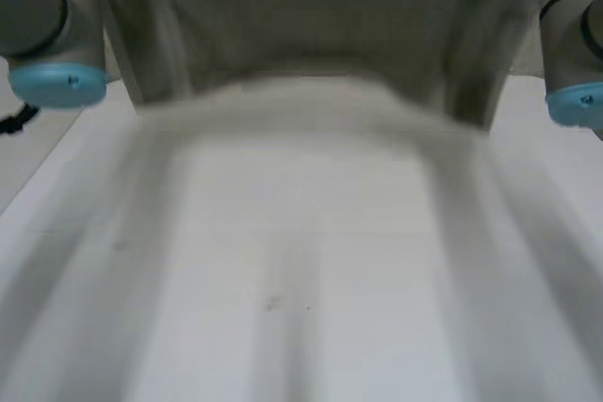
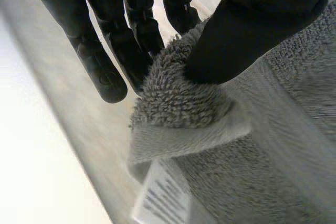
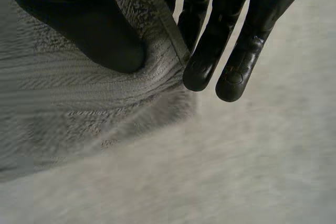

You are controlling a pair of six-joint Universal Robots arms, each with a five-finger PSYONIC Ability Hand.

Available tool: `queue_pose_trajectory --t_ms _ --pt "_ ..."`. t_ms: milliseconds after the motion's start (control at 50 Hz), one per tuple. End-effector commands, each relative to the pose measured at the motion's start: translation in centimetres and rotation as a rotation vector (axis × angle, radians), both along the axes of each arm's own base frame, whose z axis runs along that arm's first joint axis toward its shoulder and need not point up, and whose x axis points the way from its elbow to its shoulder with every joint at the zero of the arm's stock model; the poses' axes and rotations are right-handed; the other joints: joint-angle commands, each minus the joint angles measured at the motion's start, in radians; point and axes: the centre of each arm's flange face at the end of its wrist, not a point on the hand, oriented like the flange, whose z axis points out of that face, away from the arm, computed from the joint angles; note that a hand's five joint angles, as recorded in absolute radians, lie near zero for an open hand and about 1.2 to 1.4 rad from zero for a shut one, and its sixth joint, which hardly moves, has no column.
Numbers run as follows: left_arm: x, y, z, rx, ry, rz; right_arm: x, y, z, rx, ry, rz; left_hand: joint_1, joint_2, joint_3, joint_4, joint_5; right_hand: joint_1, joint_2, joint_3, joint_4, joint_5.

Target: Fold the laundry

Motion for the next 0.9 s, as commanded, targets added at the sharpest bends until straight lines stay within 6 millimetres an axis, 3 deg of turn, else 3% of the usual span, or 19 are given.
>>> queue_pose_trajectory --t_ms 20,60,80,120,180,220,240,260,320,340,360,440,520,620,660,680,720,820,900 --pt "0.4 0.3 -2.2 0.050 0.015 -0.006 0.3 1.4 -2.7 0.072 0.016 0.049 0.221 0.179 0.181 0.179 0.193 0.422 0.215 0.209 0.203 0.242" --pt "0.5 0.2 -5.7 0.148 -0.009 -0.016 0.2 1.5 -4.0 0.122 0.019 0.057 0.221 0.179 0.181 0.179 0.193 0.422 0.215 0.209 0.203 0.242" --pt "0.5 0.3 -5.7 0.149 -0.009 -0.016 0.2 1.6 -5.3 0.166 0.020 0.070 0.221 0.179 0.181 0.179 0.193 0.422 0.215 0.209 0.203 0.242" --pt "0.4 0.4 -9.5 0.253 -0.043 -0.037 0.3 1.8 -6.6 0.206 0.023 0.089 0.221 0.179 0.181 0.179 0.193 0.422 0.215 0.209 0.203 0.242" --pt "0.4 0.6 -11.5 0.303 -0.062 -0.046 0.3 2.1 -8.9 0.275 0.034 0.128 0.221 0.179 0.181 0.179 0.193 0.422 0.215 0.209 0.203 0.242" --pt "0.4 0.9 -15.3 0.390 -0.097 -0.055 0.6 2.3 -10.3 0.314 0.042 0.156 0.221 0.179 0.181 0.179 0.193 0.422 0.215 0.209 0.203 0.242" --pt "0.4 0.9 -15.3 0.390 -0.098 -0.055 0.7 2.5 -12.1 0.368 0.053 0.182 0.221 0.179 0.181 0.179 0.193 0.422 0.215 0.209 0.203 0.242" --pt "0.4 1.0 -17.4 0.436 -0.114 -0.056 0.9 2.5 -14.3 0.429 0.063 0.200 0.221 0.179 0.181 0.179 0.193 0.422 0.215 0.209 0.203 0.242" --pt "0.6 1.5 -21.3 0.529 -0.153 -0.052 1.0 2.7 -16.5 0.491 0.075 0.213 0.221 0.179 0.181 0.179 0.193 0.422 0.215 0.209 0.203 0.242" --pt "0.6 1.5 -21.3 0.530 -0.153 -0.052 1.0 3.0 -18.6 0.550 0.087 0.219 0.221 0.179 0.181 0.179 0.193 0.422 0.215 0.209 0.203 0.242" --pt "0.8 1.9 -23.2 0.580 -0.170 -0.051 0.9 3.3 -20.6 0.605 0.100 0.217 0.221 0.179 0.181 0.179 0.193 0.422 0.215 0.209 0.203 0.242" --pt "1.6 4.0 -27.0 0.717 -0.221 -0.046 0.4 4.2 -23.9 0.714 0.131 0.205 0.221 0.179 0.181 0.179 0.193 0.422 0.215 0.209 0.203 0.242" --pt "2.7 6.1 -28.0 0.801 -0.255 -0.035 -0.6 5.9 -25.4 0.850 0.165 0.186 0.221 0.179 0.181 0.179 0.193 0.422 0.215 0.209 0.203 0.242" --pt "5.0 10.5 -26.7 0.954 -0.422 -0.001 -4.1 11.1 -21.7 1.172 0.275 0.126 0.221 0.179 0.181 0.179 0.193 0.422 0.215 0.209 0.203 0.242" --pt "6.9 14.5 -26.0 1.129 -0.580 0.009 -5.5 12.3 -20.8 1.270 0.289 0.104 0.221 0.179 0.181 0.179 0.193 0.422 0.215 0.209 0.203 0.242" --pt "6.9 14.5 -26.0 1.130 -0.581 0.009 -5.5 12.3 -20.8 1.271 0.290 0.103 0.221 0.179 0.181 0.179 0.193 0.422 0.215 0.209 0.203 0.242" --pt "7.8 17.9 -24.1 1.217 -0.663 -0.014 -7.4 14.2 -19.0 1.390 0.325 0.078 0.221 0.179 0.181 0.179 0.193 0.422 0.215 0.209 0.203 0.242" --pt "7.7 18.0 -20.7 1.091 -0.624 -0.007 -7.7 13.8 -16.5 1.249 0.359 0.073 0.221 0.179 0.181 0.179 0.193 0.422 0.215 0.209 0.203 0.242" --pt "6.9 16.4 -20.5 1.027 -0.599 -0.021 -7.4 11.9 -16.1 1.127 0.334 0.060 0.221 0.179 0.181 0.179 0.193 0.422 0.215 0.209 0.203 0.242"
